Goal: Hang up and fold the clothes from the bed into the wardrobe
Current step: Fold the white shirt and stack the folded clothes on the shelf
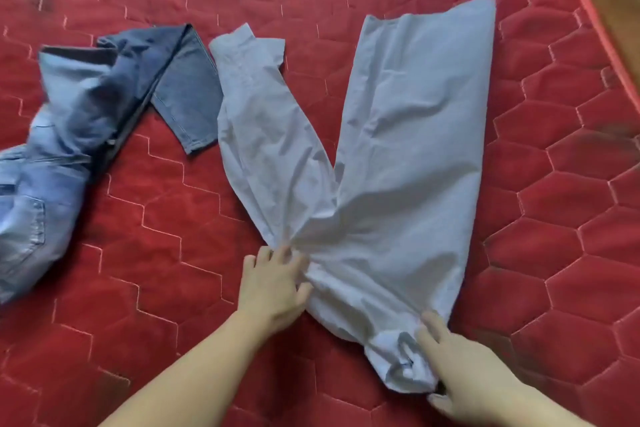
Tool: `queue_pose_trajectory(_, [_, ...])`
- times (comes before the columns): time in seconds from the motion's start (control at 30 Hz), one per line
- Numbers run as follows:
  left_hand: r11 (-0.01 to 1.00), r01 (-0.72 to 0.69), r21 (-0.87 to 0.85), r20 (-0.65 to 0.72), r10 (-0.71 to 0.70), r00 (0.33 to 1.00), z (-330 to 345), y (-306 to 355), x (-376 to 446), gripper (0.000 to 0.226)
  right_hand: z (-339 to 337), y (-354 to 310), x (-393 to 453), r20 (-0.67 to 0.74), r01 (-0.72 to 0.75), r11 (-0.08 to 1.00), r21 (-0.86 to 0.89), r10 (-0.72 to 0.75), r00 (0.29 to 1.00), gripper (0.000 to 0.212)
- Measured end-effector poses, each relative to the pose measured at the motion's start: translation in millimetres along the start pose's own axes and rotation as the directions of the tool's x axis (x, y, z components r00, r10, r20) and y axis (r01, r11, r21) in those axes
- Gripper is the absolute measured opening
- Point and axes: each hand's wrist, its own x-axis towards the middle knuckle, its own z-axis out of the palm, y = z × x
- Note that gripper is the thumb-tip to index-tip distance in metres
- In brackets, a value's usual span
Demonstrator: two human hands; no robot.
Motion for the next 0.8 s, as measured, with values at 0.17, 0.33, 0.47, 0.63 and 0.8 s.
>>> queue_pose_trajectory(0.17, [0.963,-0.204,-0.178,-0.31,0.142,0.94,-23,39,44,0.048,-65,19,29,-0.179,0.044,0.955,0.294,0.01,0.984,0.029])
queue_pose_trajectory(0.33, [0.913,-0.23,-0.337,-0.322,0.118,0.939,-61,81,118,0.057,-102,32,77,-0.716,-0.022,0.989,0.148,0.123,0.687,0.045])
queue_pose_trajectory(0.47, [0.672,0.071,-0.737,-0.092,-0.204,0.975,-71,82,160,0.057,-114,38,108,-0.692,-0.084,0.993,0.085,0.119,0.712,0.065])
queue_pose_trajectory(0.63, [0.692,0.132,-0.71,0.008,-0.18,0.984,-74,78,186,0.038,-138,55,144,-0.547,-0.128,0.992,0.021,0.118,0.828,0.086])
queue_pose_trajectory(0.8, [0.538,0.091,-0.838,0.042,-0.103,0.994,-77,76,208,0.016,-122,62,163,-0.638,-0.164,0.984,-0.067,0.084,0.765,0.071])
